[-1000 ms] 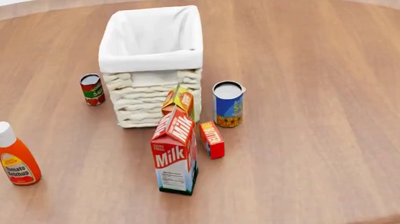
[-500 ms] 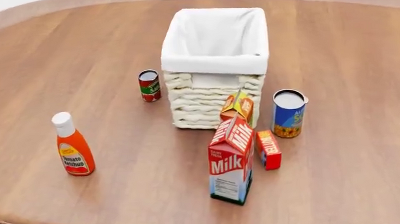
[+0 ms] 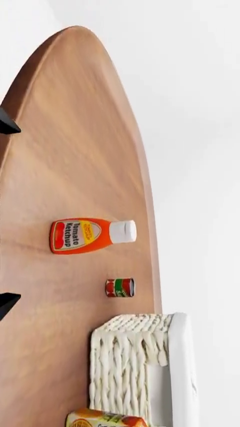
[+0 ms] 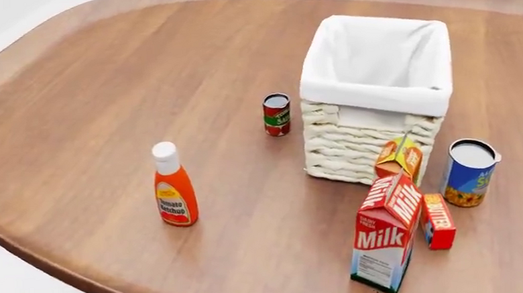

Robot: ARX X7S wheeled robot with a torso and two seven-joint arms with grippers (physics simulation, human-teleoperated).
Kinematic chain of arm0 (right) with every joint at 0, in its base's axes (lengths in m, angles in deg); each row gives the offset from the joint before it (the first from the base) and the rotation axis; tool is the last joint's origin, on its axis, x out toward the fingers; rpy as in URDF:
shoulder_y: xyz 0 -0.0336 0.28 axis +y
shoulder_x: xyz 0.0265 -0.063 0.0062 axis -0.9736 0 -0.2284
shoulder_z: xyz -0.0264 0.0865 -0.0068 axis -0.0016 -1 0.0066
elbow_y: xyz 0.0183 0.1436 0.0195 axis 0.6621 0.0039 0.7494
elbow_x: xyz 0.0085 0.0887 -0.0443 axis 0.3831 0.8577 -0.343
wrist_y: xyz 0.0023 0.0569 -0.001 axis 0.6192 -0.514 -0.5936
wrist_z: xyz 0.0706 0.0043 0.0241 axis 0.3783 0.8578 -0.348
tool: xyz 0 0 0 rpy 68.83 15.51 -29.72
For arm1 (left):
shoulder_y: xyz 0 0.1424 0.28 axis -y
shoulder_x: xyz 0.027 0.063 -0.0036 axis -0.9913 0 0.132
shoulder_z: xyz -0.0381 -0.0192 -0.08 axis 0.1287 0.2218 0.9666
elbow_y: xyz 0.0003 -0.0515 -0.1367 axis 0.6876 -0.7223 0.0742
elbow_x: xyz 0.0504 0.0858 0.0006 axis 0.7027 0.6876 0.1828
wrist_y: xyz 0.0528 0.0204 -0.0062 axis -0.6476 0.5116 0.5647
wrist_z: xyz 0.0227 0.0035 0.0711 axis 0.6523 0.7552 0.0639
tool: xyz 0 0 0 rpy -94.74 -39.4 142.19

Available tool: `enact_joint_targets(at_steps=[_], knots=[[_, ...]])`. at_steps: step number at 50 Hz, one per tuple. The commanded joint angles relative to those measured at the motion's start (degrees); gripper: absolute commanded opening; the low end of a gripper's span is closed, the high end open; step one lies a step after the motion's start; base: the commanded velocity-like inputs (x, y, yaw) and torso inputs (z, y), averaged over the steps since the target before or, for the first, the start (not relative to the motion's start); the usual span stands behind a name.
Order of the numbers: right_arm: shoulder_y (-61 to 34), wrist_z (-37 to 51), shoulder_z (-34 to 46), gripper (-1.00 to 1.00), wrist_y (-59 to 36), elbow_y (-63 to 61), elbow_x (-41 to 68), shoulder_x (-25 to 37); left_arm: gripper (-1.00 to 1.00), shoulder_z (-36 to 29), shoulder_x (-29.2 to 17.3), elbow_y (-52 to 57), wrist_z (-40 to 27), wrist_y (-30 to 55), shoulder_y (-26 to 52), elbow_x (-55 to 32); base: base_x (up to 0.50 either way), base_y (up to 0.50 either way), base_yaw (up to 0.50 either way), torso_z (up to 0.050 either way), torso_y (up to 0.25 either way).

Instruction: Pick up the butter and put it in the basket.

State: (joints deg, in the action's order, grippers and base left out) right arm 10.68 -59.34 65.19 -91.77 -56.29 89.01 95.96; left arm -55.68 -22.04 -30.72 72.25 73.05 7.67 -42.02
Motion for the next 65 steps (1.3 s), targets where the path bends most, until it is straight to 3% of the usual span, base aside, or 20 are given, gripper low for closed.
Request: enact_joint_targets(at_steps=[1,9,50,54,58,65], knots=[[-0.7,-0.6,-0.7,1.00,0.3,0.1,-0.6,-0.5,1.00,3.5,3.1,0.4,3.5,1.7,0.2,1.1,0.07,0.02,0.50,0.000,0.000],[-0.5,-2.0,-0.4,1.00,-0.5,-1.1,2.2,-0.1,1.00,2.9,2.7,0.4,3.0,1.8,0.3,0.8,0.02,-0.02,0.06,0.000,0.000],[-0.6,0.5,1.5,1.00,1.4,-1.7,3.9,1.5,1.00,1.4,0.9,1.0,1.5,3.0,1.3,-1.6,0.16,-0.47,0.00,0.000,0.000],[-0.2,2.1,1.0,1.00,1.1,-2.7,3.3,1.7,1.00,3.8,0.2,4.7,0.5,8.9,3.9,-3.9,0.00,-0.01,0.00,0.000,0.000],[0.2,0.6,1.4,1.00,2.4,-3.4,5.0,1.9,1.00,10.6,-2.8,16.8,-1.2,26.2,8.6,-12.3,0.03,0.01,0.00,0.000,0.000],[0.2,1.1,1.9,1.00,1.5,-3.7,4.9,2.2,1.00,13.2,-5.1,22.7,-2.4,32.6,9.7,-15.3,0.50,0.07,0.00,0.000,0.000]])
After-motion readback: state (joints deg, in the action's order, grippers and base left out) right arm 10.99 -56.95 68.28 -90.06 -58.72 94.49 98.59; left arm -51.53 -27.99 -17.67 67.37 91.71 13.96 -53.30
